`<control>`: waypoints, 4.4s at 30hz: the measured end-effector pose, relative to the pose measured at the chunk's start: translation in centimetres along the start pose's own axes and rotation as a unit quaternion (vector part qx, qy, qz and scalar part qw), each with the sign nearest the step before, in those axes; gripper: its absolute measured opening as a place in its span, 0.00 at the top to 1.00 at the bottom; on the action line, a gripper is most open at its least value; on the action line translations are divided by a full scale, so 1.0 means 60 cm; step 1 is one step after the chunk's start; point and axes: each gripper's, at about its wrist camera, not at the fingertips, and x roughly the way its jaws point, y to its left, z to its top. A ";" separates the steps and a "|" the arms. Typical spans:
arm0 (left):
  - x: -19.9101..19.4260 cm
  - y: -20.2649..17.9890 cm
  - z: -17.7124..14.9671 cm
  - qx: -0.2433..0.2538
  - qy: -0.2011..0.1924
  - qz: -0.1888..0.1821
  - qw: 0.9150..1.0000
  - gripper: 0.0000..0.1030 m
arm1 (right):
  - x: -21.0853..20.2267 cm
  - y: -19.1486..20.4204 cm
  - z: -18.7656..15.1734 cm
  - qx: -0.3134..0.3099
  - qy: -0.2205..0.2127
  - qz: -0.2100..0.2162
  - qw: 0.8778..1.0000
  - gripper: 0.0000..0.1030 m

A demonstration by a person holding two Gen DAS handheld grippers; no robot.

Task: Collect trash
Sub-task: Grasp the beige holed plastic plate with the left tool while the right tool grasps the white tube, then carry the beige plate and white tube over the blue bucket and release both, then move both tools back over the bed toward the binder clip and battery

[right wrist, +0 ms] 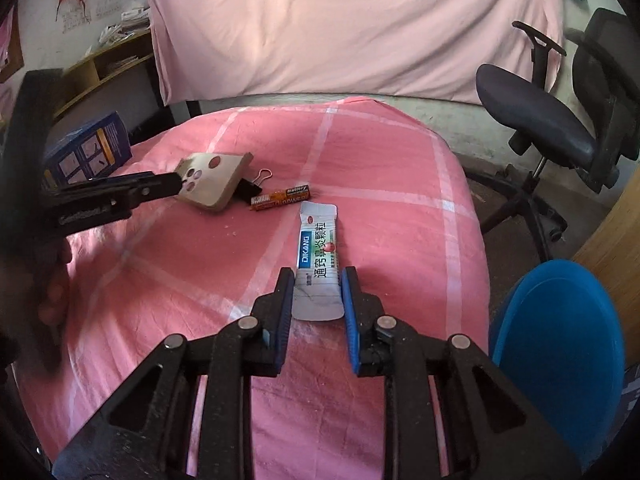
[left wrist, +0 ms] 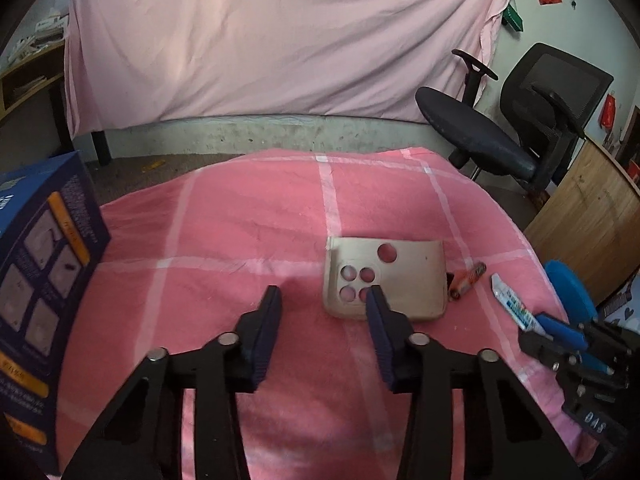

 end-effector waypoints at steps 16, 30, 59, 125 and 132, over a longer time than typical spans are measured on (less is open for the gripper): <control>-0.049 -0.050 -0.013 0.027 -0.069 0.037 0.997 0.98 | -0.042 -0.011 -0.008 0.017 -0.059 -0.002 0.998 0.51; -0.185 -0.130 -0.019 0.066 -0.207 0.016 0.976 0.98 | -0.182 -0.014 -0.025 0.034 -0.284 -0.042 0.957 0.51; -0.115 -0.483 -0.022 0.164 -0.174 -0.127 0.963 0.98 | -0.306 -0.265 -0.156 0.243 -0.306 -0.172 0.904 0.51; -0.206 -0.191 -0.020 0.027 -0.271 0.013 0.962 0.02 | -0.299 -0.101 -0.067 0.110 -0.406 -0.137 0.897 0.00; -0.237 -0.118 -0.049 0.008 -0.299 0.054 0.953 0.02 | -0.285 -0.030 -0.043 0.062 -0.427 -0.108 0.896 0.00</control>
